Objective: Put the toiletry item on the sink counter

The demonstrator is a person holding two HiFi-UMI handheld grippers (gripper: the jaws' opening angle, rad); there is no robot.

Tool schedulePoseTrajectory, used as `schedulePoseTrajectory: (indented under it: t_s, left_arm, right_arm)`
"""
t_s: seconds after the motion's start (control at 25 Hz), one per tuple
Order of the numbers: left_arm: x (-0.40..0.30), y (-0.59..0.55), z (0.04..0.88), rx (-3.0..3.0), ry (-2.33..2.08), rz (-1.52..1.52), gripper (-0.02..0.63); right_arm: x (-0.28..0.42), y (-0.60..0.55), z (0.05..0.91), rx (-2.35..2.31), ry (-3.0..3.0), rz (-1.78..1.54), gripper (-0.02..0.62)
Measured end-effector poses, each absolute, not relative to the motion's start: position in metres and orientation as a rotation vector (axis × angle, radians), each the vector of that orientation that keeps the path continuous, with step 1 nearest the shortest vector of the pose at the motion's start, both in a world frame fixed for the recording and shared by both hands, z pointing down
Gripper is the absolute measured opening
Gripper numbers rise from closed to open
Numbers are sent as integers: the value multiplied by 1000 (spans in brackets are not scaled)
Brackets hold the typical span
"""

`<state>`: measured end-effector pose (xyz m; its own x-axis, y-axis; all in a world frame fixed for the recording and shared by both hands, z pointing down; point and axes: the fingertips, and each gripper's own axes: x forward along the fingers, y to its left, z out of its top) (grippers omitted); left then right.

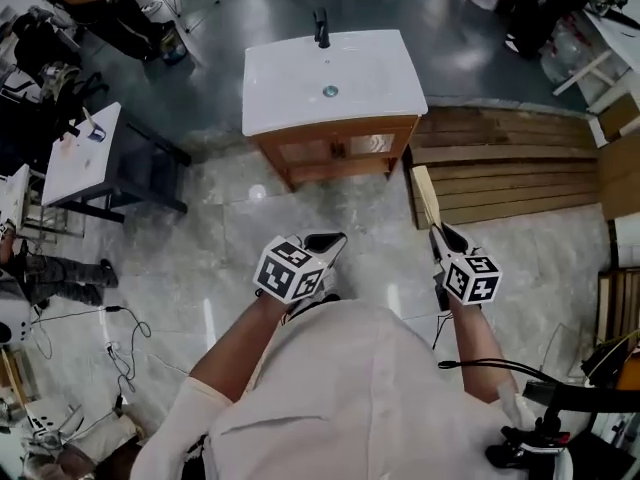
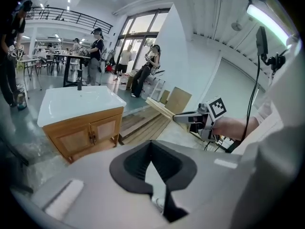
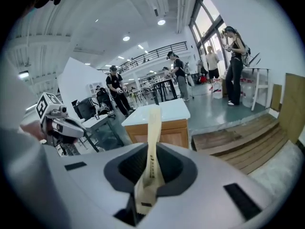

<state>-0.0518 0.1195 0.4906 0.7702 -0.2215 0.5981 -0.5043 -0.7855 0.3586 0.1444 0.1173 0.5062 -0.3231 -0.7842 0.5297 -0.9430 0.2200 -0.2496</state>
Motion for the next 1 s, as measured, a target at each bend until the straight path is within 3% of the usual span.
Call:
schedulePoseTrajectory:
  t_s: [0.44,1.0]
  left_arm:
    - [-103,16,494,2447,-528,700,6]
    - [-97,-121,502,2323,-697,702,6]
  right_arm:
    - [118,-10,496,1735,-2169,760,48]
    - [172,-248,522,1707,-2181,689,48]
